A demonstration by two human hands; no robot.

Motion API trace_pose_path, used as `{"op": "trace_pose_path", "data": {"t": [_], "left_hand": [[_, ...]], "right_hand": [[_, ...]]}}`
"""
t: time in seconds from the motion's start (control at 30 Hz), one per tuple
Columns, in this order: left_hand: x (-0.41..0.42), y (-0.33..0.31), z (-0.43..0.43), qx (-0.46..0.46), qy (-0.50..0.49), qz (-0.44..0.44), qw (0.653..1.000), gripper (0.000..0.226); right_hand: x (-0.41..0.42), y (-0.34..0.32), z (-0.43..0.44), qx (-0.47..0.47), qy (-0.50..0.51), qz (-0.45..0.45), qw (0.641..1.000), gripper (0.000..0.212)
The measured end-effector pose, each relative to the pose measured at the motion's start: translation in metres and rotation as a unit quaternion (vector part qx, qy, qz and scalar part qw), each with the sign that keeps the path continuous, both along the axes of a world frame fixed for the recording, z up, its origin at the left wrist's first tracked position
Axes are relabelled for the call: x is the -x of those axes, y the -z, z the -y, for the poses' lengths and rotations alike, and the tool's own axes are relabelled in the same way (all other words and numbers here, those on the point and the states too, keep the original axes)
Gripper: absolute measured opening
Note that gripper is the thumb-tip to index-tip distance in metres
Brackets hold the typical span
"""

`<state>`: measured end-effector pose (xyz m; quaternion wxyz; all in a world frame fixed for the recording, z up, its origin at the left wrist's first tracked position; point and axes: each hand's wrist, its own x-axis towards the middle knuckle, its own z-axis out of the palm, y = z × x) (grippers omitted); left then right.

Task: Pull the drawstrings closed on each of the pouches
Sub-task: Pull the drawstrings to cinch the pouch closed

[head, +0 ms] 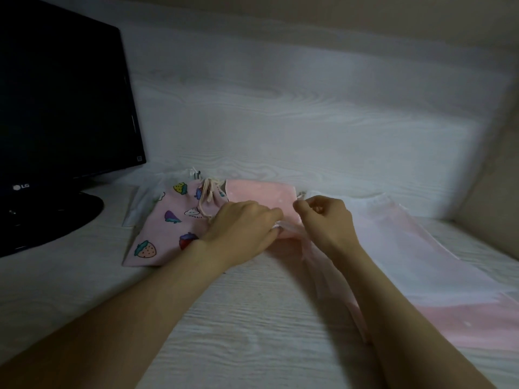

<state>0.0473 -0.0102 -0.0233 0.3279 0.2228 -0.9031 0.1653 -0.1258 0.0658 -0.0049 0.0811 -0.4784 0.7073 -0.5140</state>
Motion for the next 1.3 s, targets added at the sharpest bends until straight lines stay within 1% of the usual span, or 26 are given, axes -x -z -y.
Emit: {"op": "trace_pose_path", "data": {"t": [0.07,0.13,0.2,0.23,0.27,0.33,0.37,0.4,0.47,0.57,0.67,0.73,0.8,0.83,0.9,0.97,1.03,1.1,1.17,1.23,1.3], "left_hand": [[0.0,0.001,0.002,-0.017,-0.046,-0.019,0.999,0.03],[-0.001,0.001,0.002,-0.043,-0.09,-0.031,0.995,0.034],[-0.001,0.002,0.003,-0.074,-0.116,-0.04,0.99,0.033],[-0.002,0.001,0.004,-0.089,-0.12,-0.051,0.987,0.033],[-0.003,0.0,0.005,-0.105,-0.114,-0.075,0.985,0.035],[-0.007,-0.001,0.006,-0.143,-0.079,-0.115,0.98,0.037],[-0.008,-0.002,0.006,-0.154,-0.064,-0.114,0.979,0.033],[-0.009,-0.003,0.005,-0.156,-0.06,-0.104,0.98,0.028],[-0.011,-0.005,0.004,-0.159,-0.067,-0.092,0.981,0.029],[-0.014,-0.007,0.006,-0.142,-0.091,-0.135,0.976,0.024],[-0.014,-0.006,0.012,-0.095,-0.141,-0.17,0.971,0.015],[-0.015,-0.005,0.014,-0.09,-0.186,-0.14,0.968,0.019],[-0.016,-0.002,0.017,-0.102,-0.227,-0.083,0.965,0.022],[-0.017,-0.002,0.019,-0.111,-0.237,-0.071,0.963,0.02],[-0.019,0.002,0.025,-0.133,-0.232,-0.08,0.96,0.013],[-0.018,0.007,0.034,-0.166,-0.211,-0.113,0.957,0.034],[-0.017,0.007,0.039,-0.194,-0.184,-0.17,0.948,0.042],[-0.015,0.004,0.041,-0.202,-0.172,-0.222,0.938,0.038],[-0.015,0.002,0.041,-0.206,-0.163,-0.256,0.93,0.024],[-0.015,0.001,0.043,-0.211,-0.146,-0.297,0.92,0.018],[-0.017,-0.001,0.043,-0.224,-0.132,-0.342,0.903,0.018]], "right_hand": [[-0.001,0.002,-0.001,-0.031,0.014,-0.053,0.998,0.036],[-0.003,0.005,-0.003,-0.076,0.026,-0.132,0.988,0.055],[-0.004,0.007,-0.005,-0.084,0.036,-0.209,0.974,0.069],[-0.003,0.008,-0.005,-0.064,0.029,-0.236,0.969,0.069],[-0.001,0.01,-0.003,-0.035,0.013,-0.256,0.966,0.061],[0.004,0.012,0.001,0.021,-0.004,-0.284,0.959,0.035],[0.005,0.013,0.004,0.037,0.001,-0.284,0.958,0.027],[0.006,0.012,0.004,0.045,0.01,-0.275,0.96,0.023],[0.006,0.011,0.003,0.027,0.043,-0.257,0.965,0.022],[0.007,0.014,0.002,-0.026,0.072,-0.212,0.974,0.027],[0.014,0.022,0.009,-0.046,0.076,-0.16,0.983,0.035],[0.024,0.032,0.018,-0.044,0.064,-0.146,0.986,0.043],[0.019,0.029,0.015,-0.038,0.048,-0.119,0.991,0.046],[0.012,0.023,0.011,-0.031,0.038,-0.092,0.995,0.045],[0.006,0.013,0.006,-0.006,0.012,-0.03,0.999,0.039],[0.006,0.008,0.006,0.022,-0.014,0.03,0.999,0.035],[0.006,0.007,0.004,0.042,-0.04,0.08,0.995,0.031],[0.006,0.006,0.004,0.059,-0.054,0.132,0.988,0.025],[0.005,0.003,0.003,0.068,-0.053,0.17,0.982,0.025],[0.006,0.001,0.0,0.072,-0.043,0.179,0.98,0.027],[0.006,0.001,-0.001,0.075,-0.03,0.176,0.981,0.03]]}}
